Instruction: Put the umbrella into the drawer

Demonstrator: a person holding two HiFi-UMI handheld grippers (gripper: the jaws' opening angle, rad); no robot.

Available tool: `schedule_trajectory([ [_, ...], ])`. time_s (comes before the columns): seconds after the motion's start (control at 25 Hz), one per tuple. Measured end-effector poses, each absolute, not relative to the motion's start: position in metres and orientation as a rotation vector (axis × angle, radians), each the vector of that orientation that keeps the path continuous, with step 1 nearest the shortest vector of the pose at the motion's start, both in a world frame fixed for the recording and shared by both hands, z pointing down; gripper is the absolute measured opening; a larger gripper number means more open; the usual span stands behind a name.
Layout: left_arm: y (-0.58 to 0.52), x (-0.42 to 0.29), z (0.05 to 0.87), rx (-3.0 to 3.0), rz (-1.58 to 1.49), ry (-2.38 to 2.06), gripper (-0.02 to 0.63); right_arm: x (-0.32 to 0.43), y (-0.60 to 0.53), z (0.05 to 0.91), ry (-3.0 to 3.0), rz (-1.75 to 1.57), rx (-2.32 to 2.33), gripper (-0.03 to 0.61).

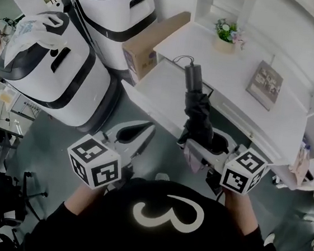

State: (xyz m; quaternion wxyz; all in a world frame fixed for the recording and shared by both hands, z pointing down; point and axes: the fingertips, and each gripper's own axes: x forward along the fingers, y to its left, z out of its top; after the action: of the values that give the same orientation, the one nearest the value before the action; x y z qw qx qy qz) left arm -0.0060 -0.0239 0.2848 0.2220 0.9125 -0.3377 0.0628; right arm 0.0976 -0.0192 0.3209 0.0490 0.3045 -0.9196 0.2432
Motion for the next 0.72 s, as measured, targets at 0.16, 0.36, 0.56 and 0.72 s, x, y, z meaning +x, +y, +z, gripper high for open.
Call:
schedule_trajectory([
  [0.16,-0.033,-0.006,0.293,2.524,0.198,-0.909,0.008,0.096,-0.037,0.318,-2.786,0.677,0.936,0.225],
  [0.36,-0.054,-0.011,0.295,2.522,0.182,-0.897,0.008,0.091,-0.057,0.323,-2.76,0.7,0.945,0.225],
  [0.56,-0.085,-0.021,0.304,2.502,0.175,-0.88,0.008,0.082,-0.087,0.334,-2.717,0.749,0.95,0.225],
  [0.72,-0.123,-0.033,0.317,2.472,0.176,-0.878,0.006,0.074,-0.125,0.347,-2.671,0.763,0.964,0.225],
])
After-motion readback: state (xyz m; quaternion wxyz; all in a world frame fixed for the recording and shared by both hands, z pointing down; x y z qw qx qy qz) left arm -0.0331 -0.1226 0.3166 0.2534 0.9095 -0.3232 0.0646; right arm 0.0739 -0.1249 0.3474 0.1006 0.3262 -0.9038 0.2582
